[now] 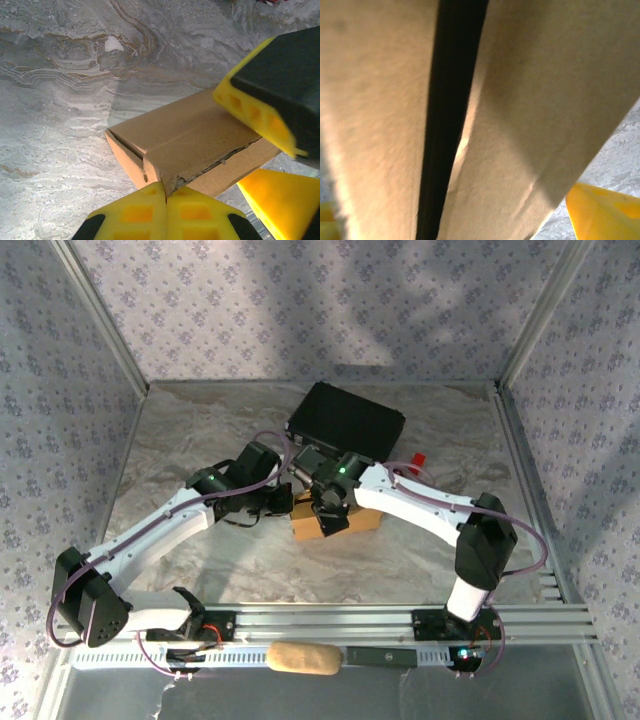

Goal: Fold the paper box

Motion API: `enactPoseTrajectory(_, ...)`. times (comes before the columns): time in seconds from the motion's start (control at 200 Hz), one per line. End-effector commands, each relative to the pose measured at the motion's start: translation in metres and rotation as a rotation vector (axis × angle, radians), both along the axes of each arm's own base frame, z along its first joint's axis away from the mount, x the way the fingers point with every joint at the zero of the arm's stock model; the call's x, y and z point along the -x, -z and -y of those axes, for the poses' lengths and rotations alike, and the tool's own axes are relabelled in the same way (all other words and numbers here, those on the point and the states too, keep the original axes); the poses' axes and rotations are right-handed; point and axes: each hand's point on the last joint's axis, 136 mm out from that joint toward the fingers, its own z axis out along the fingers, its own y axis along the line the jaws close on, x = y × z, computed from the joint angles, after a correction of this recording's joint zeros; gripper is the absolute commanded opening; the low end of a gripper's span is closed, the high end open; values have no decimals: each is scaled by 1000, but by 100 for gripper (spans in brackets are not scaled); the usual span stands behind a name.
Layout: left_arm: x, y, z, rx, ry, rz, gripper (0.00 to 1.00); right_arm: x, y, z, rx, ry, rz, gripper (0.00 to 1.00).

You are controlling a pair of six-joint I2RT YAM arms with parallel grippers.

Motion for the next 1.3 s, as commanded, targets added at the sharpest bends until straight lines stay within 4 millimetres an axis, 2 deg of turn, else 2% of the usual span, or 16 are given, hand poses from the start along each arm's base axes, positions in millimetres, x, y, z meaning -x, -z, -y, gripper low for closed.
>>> enactPoseTrajectory(0.0, 6, 5, -2, -35, 17, -29, 0, 1, 4, 3, -20, 134, -28, 85)
enactPoseTrajectory(0.31, 7, 1, 6, -1, 21, -30, 0, 1, 11, 4, -17, 150, -36, 66)
enactPoseTrajectory(0.52, 9, 0, 8, 17, 23, -35, 0, 2, 16, 3, -20, 155, -46, 58)
enactPoseTrajectory(0.66, 12, 0, 12, 56, 16, -48, 0, 3, 19, 2, -19, 155, -50, 56)
enactPoseTrajectory(0.755, 9, -7, 17, 89, 19, -29, 0, 3, 20, 4, -15, 158, -58, 56)
enactPoseTrajectory(0.919, 12, -3, 13, 82, 14, -39, 0, 3, 21, 4, -18, 158, -59, 56)
enactPoseTrajectory(1.174, 14, -3, 24, 174, 17, -48, 0, 4, 23, 5, -23, 155, -66, 53)
enactPoseTrajectory(1.294, 15, 0, 18, 138, 12, -50, 0, 4, 21, 6, -20, 156, -63, 52)
